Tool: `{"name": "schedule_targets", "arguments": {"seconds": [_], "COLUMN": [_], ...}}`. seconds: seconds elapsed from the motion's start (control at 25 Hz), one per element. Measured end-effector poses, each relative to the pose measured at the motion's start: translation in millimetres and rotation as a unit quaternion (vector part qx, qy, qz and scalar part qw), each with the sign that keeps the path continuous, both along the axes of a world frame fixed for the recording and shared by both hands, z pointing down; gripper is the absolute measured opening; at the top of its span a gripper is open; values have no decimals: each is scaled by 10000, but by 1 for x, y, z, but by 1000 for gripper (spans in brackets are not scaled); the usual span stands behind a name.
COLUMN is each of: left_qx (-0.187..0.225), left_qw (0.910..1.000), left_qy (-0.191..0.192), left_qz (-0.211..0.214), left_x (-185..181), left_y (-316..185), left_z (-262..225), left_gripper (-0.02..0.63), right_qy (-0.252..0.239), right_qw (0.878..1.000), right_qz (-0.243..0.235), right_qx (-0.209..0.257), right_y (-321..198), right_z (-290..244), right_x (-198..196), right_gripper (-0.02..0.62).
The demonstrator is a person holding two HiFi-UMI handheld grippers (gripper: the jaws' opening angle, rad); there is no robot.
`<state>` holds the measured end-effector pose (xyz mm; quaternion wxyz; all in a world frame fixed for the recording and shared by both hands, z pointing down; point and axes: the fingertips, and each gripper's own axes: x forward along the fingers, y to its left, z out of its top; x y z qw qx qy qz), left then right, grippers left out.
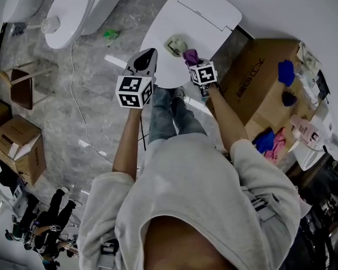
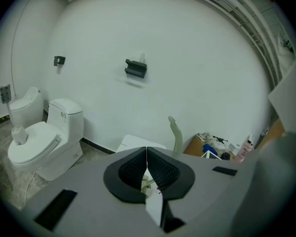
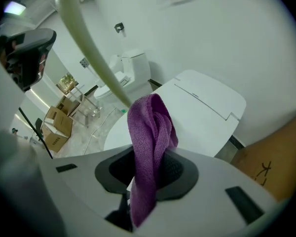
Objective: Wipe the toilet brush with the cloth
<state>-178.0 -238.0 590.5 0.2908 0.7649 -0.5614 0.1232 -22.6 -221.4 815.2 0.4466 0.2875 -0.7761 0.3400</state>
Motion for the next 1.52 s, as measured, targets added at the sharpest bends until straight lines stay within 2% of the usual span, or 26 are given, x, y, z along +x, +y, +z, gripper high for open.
{"name": "schedule_targets", "arguments": {"seconds": [0.16, 0.44, 0.68, 0.96, 1.52], "left_qx": [28, 133, 291, 507, 1179], "left_qw": [10000, 9999, 9995, 9985, 9921], "left_qy": [0, -19, -63, -131, -311], "left_qz": [-23, -58, -84, -146, -307], "left_x": [0, 6, 17, 26, 31], "left_y": [1, 3, 12, 26, 30], "left_z": [-2, -10, -24, -44, -103], "left_gripper": [20, 20, 20, 20, 20], "right_qy": [19, -381, -755, -1059, -1460], "right_qw": [9993, 9908, 9761, 9569, 9218], "right_qz": [215, 521, 495, 442, 299], "right_qx": [295, 1194, 1978, 2669, 3580], "right_y": [-6, -25, -30, -29, -26], "right_z": [-17, -77, -142, -209, -305], "right_x": [20, 34, 38, 43, 43], "right_gripper": [103, 103, 101, 101, 101]}}
